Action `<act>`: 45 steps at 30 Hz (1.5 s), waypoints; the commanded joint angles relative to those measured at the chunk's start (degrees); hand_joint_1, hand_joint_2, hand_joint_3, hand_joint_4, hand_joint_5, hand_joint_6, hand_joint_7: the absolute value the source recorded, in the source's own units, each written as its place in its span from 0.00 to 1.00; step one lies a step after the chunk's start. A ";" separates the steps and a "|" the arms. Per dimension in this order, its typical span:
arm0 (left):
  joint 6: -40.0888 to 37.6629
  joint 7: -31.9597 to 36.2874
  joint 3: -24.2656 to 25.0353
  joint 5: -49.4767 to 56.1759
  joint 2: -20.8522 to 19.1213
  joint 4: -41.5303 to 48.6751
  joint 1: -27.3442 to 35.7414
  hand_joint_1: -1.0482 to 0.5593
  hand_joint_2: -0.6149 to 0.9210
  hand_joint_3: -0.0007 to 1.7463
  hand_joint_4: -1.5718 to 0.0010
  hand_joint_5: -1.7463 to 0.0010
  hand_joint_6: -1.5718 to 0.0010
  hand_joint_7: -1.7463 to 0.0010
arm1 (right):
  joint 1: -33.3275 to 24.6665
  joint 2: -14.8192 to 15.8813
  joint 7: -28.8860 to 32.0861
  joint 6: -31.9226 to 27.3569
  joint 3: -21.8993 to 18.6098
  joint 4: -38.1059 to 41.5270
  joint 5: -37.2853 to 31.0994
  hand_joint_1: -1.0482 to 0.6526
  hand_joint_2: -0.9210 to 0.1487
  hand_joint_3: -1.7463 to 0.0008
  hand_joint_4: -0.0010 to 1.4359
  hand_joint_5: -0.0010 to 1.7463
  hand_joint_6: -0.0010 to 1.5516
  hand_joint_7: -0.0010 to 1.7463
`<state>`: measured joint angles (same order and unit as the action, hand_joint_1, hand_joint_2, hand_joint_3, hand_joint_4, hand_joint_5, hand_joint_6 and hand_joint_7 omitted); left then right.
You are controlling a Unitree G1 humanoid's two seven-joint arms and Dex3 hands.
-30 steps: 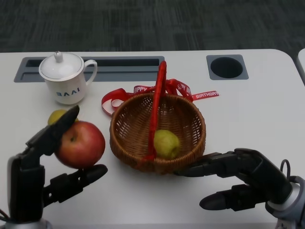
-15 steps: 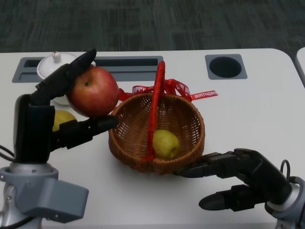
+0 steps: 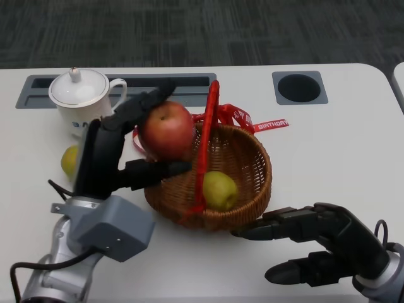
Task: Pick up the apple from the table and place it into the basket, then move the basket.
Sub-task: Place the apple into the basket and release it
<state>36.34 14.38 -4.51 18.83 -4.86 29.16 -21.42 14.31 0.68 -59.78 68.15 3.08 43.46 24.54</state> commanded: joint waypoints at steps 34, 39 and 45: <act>-5.89 -9.70 0.84 -2.30 -6.85 -19.76 8.64 0.29 0.93 0.00 0.82 0.97 0.74 0.98 | 12.02 6.64 -1.11 3.40 -1.31 -5.00 6.25 0.40 0.02 1.00 0.61 0.01 0.52 0.01; -6.56 -12.43 3.66 -5.63 -9.08 -26.77 14.92 0.34 0.93 0.00 0.70 0.96 0.67 0.98 | 17.19 7.31 -2.06 4.20 -1.13 0.76 3.51 0.39 0.03 1.00 0.61 0.00 0.53 0.01; -7.10 -15.93 6.97 -9.35 -11.71 -33.86 21.44 0.37 0.92 0.00 0.60 0.97 0.61 0.98 | 23.88 7.93 -1.96 6.29 -0.24 11.56 -4.52 0.35 0.08 1.00 0.58 0.00 0.51 0.00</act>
<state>29.38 -0.60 1.27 10.67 -15.25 -3.01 -1.38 36.17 7.65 -62.08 73.76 2.73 52.86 21.80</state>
